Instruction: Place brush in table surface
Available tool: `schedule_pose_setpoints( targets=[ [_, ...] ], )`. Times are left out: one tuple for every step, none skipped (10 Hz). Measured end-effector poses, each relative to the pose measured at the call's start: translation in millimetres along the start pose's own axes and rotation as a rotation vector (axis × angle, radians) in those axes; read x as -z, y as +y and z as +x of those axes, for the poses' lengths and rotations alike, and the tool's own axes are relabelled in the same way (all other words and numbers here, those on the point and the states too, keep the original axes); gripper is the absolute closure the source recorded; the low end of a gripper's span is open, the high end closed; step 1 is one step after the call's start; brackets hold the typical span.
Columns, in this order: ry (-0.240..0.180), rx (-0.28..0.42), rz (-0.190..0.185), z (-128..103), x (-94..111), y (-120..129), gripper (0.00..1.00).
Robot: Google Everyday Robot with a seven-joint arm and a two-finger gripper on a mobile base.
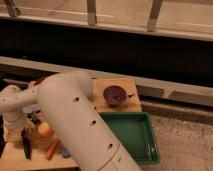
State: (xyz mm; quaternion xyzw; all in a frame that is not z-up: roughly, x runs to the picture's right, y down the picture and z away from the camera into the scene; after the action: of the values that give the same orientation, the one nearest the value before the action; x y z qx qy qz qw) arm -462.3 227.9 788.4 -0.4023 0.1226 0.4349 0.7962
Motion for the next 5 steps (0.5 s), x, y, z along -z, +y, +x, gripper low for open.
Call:
schedule_pose_setpoints(
  targets=[
    [0.013, -0.014, 0.021, -2, -4, 2, 0.26],
    [0.039, -0.036, 0.057, -3, -9, 1, 0.38],
    [0.051, -0.047, 0.072, -3, -13, 1, 0.46],
    [0.067, -0.059, 0.091, -3, -15, 0, 0.55],
    [0.077, -0.072, 0.099, -3, -16, -1, 0.66]
  ],
)
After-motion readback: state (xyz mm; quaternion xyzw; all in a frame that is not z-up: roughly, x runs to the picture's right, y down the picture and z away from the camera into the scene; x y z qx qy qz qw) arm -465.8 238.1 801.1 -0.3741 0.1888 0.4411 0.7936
